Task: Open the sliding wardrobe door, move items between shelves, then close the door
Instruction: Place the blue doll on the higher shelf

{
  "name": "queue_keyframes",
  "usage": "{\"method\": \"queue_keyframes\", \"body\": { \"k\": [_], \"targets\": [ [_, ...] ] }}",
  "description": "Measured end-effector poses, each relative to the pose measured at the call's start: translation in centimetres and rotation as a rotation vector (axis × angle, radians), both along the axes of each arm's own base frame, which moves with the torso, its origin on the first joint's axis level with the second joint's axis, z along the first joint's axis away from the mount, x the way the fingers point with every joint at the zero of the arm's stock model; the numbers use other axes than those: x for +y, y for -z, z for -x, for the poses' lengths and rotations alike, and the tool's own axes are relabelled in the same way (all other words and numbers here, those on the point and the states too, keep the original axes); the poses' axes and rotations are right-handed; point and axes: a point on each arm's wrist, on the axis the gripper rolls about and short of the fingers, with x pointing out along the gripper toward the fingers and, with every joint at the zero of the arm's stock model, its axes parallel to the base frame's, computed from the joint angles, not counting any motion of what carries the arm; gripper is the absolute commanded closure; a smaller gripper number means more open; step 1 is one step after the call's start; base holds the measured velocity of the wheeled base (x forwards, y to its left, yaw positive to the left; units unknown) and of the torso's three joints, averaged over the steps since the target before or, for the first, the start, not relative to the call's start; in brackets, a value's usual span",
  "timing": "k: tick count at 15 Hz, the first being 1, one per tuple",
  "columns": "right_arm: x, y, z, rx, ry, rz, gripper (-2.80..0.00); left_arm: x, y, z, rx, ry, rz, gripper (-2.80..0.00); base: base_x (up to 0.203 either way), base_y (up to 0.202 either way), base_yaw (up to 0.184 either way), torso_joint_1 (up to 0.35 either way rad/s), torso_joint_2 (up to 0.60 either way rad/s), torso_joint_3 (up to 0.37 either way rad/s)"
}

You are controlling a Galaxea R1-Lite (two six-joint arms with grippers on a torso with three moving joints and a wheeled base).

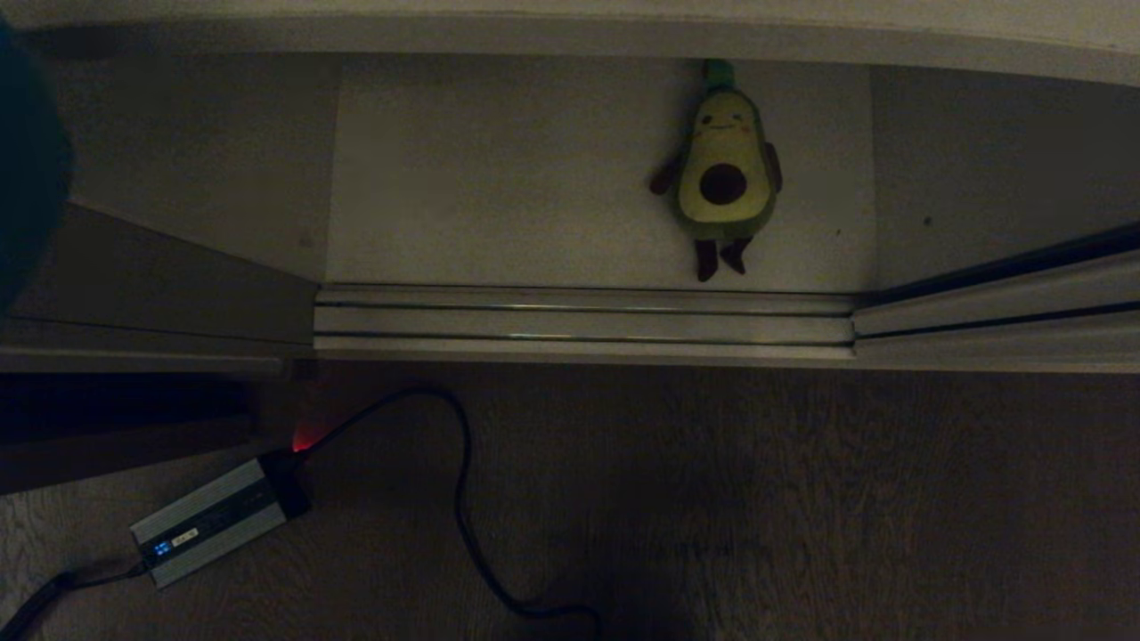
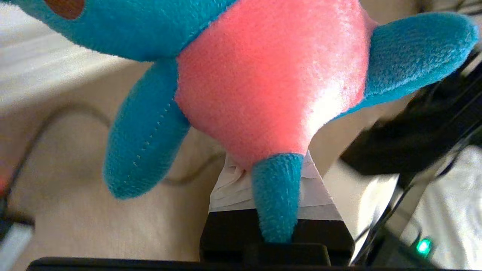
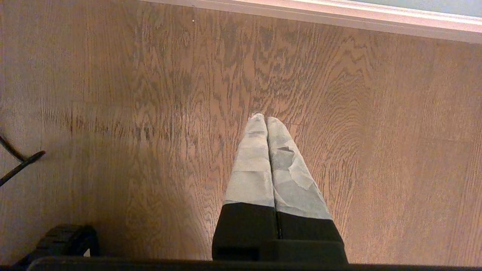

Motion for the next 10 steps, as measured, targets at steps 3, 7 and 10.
{"method": "queue_keyframes", "body": {
  "k": [3,7,10],
  "targets": [
    [0.0,0.0,0.0,0.0,0.0,0.0,0.0,-0.6,-4.1,-1.0,-0.061,0.023,0.038,0.0,0.0,0.0,0.0,0.0,0.0,0.0],
    [0.0,0.0,0.0,0.0,0.0,0.0,0.0,-2.8,-8.0,-5.6,-0.092,-0.051,0.048,0.0,0.0,0.0,0.0,0.0,0.0,0.0],
    [0.0,0.0,0.0,0.0,0.0,0.0,0.0,-5.2,-10.6,-10.7,-0.139,-0.165,0.087,0.0,0.0,0.0,0.0,0.0,0.0,0.0]
  ]
}}
